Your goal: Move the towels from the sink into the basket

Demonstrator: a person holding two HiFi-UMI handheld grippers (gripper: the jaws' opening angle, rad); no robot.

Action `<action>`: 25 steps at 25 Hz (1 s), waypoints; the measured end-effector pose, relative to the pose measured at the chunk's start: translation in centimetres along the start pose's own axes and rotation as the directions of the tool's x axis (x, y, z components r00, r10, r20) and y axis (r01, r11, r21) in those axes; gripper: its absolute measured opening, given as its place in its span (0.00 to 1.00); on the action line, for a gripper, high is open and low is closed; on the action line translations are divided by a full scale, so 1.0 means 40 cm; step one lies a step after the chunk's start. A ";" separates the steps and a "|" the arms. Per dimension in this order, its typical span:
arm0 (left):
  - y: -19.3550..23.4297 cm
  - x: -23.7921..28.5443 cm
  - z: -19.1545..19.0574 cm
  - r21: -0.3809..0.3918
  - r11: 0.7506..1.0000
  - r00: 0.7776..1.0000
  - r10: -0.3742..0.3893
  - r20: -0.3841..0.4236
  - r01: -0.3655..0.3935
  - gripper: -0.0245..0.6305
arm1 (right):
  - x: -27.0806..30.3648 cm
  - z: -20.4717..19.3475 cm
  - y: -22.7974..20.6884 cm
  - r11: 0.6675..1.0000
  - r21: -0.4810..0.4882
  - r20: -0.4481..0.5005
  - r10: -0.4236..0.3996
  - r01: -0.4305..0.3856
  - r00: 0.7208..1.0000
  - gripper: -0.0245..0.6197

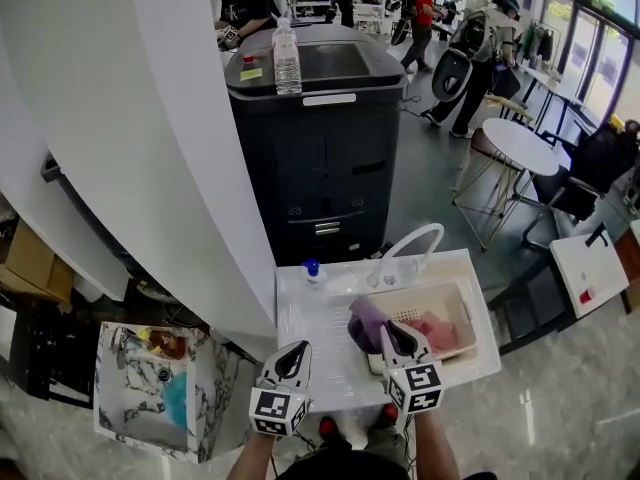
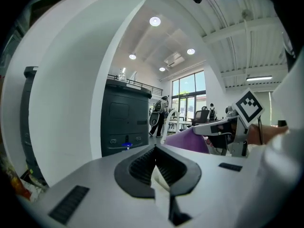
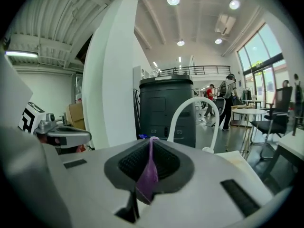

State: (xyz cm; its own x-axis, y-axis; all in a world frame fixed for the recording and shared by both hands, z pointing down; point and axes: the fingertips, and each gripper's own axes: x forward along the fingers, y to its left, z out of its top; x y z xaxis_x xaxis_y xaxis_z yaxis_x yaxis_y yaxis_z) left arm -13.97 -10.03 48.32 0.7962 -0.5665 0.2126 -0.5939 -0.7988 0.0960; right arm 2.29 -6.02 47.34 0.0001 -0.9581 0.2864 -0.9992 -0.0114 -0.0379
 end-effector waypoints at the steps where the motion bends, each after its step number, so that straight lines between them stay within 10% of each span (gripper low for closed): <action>1: -0.006 0.008 -0.001 0.002 1.000 1.000 -0.006 -0.003 0.006 0.04 | -0.003 -0.001 -0.013 1.000 0.006 0.001 -0.009 0.009 1.000 0.10; 25: -0.163 0.172 -0.013 -0.001 1.000 0.999 -0.009 -0.049 0.009 0.04 | -0.021 -0.073 -0.248 0.999 0.032 -0.052 -0.006 0.007 0.999 0.10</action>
State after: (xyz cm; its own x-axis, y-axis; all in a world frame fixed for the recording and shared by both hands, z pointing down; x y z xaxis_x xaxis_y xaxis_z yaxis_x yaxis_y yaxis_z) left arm -4.67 -8.60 49.68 0.7948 -0.5485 0.2595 -0.5868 -0.8037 0.0987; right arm 12.07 -4.28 50.30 0.0037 -0.9418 0.3362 -0.9974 -0.0275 -0.0661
